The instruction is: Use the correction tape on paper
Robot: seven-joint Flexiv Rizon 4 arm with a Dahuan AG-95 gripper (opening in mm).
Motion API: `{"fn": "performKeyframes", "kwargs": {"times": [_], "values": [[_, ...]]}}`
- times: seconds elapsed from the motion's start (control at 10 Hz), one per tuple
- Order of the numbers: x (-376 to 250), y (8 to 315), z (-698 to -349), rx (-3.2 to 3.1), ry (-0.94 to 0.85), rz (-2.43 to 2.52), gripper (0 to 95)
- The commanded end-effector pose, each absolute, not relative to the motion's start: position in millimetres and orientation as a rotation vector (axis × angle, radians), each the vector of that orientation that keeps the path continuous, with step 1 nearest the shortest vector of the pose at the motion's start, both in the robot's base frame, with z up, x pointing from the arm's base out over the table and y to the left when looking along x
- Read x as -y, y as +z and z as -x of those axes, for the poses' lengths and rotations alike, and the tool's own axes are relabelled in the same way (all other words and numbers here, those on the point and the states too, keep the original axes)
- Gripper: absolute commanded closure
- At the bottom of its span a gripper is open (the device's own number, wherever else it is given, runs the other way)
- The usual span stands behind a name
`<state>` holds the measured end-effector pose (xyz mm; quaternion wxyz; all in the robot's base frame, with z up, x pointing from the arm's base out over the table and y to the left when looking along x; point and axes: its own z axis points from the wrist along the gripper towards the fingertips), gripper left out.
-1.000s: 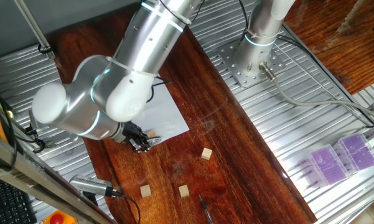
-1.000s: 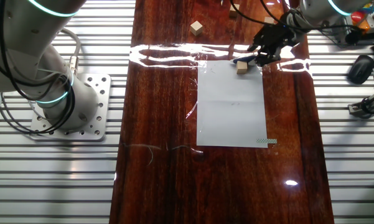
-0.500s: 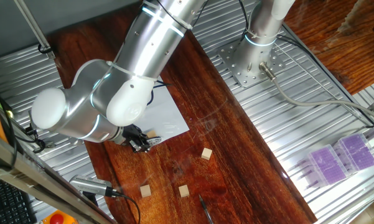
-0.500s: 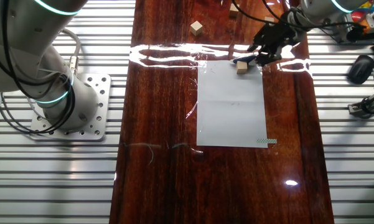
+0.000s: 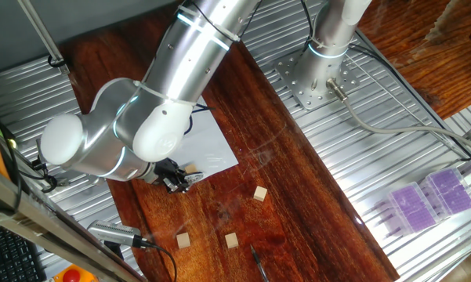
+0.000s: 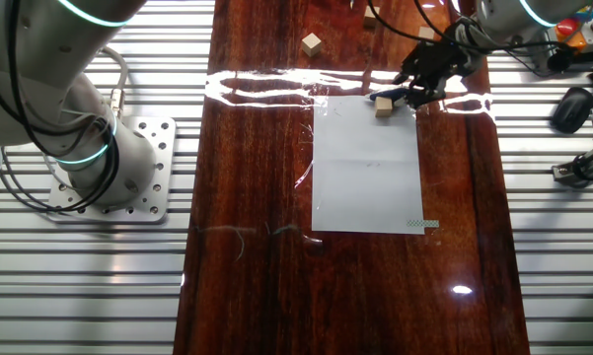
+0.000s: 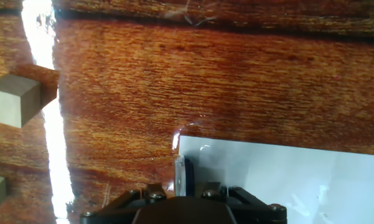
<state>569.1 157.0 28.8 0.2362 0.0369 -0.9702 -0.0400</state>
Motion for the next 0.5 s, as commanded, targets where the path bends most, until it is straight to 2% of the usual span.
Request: {"fn": "performKeyframes", "kwargs": {"times": [0.1,0.5], "values": [[-157.5,27.9,-569.1,2.656,-0.111,-0.107,57.0],[-157.4,28.6,-568.9,2.628,-0.116,-0.13,57.0]]}}
